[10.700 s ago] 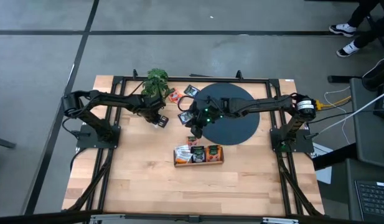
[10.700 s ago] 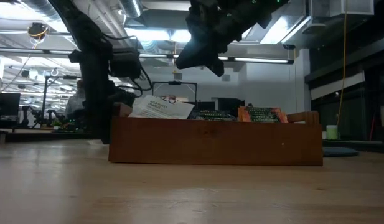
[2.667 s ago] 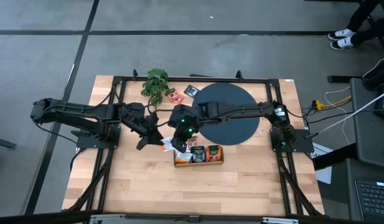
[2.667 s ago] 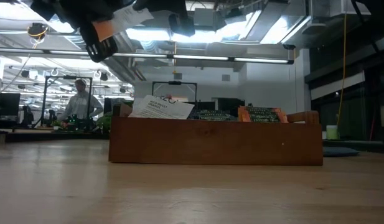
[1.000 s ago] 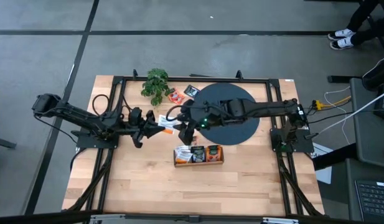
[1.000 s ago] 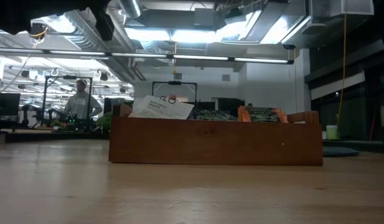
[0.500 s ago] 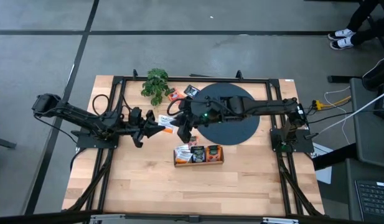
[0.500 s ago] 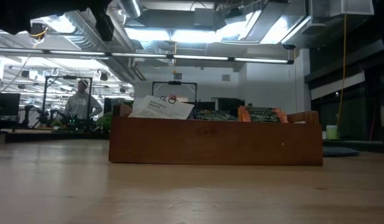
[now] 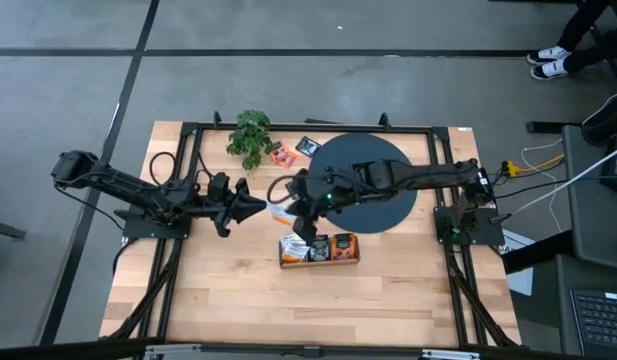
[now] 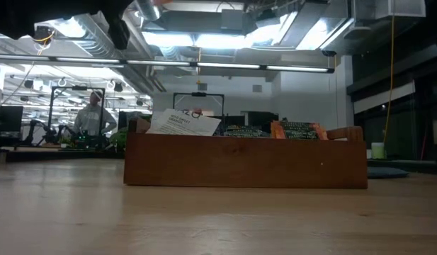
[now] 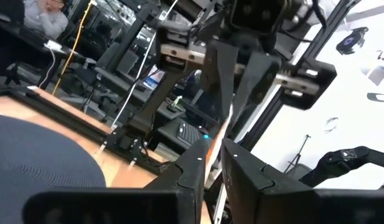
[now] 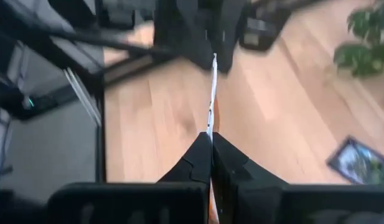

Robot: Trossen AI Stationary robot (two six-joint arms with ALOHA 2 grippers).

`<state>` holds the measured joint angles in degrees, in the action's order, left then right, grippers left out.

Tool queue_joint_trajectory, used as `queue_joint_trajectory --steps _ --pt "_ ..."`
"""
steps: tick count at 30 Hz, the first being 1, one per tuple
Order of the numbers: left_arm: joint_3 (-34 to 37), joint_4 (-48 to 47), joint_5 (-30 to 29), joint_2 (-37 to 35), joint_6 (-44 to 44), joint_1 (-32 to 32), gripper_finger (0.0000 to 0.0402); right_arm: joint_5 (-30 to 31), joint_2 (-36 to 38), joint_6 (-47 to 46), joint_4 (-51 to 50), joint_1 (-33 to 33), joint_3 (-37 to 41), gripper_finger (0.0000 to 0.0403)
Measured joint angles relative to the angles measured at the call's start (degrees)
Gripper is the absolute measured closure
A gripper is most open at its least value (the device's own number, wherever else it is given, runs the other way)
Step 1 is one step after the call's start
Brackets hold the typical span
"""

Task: Pick & Place Tea
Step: Put the white tea bag into the left section of the wooden organizer

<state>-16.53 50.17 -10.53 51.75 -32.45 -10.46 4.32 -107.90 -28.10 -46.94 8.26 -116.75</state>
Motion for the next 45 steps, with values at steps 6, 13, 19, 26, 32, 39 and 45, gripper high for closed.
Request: queue_joint_trajectory --steps 6,13,19,26,32,39,45 --pt "0.0 -2.87 0.68 0.0 -2.35 0.0 0.0337 -0.04 1.13 1.47 -8.67 2.43 -0.02 0.04" --pt "0.0 -3.67 -1.56 0.0 -2.81 0.0 0.0334 0.02 1.48 6.21 -11.03 4.98 2.13 0.0401" --pt "-0.02 -3.68 -1.81 0.0 -4.09 0.0 0.0334 -2.99 5.39 6.21 1.58 5.5 16.9 0.0401" --pt "-0.02 -4.16 -1.64 0.0 -4.91 0.0 0.0334 -7.73 9.76 6.18 26.58 5.52 35.62 0.0402" --pt "-0.02 -5.51 -1.62 0.0 -4.89 0.0 0.0334 -9.93 9.84 6.19 37.26 5.54 45.72 0.0403" --pt "-0.02 -7.34 -1.82 0.0 -4.91 0.0 0.0334 -8.65 9.79 6.74 40.82 4.55 50.36 0.0403" --pt "-0.02 -7.76 -3.83 0.0 -4.89 0.0 0.0334 -8.49 9.66 7.59 43.33 2.95 50.73 0.0403"
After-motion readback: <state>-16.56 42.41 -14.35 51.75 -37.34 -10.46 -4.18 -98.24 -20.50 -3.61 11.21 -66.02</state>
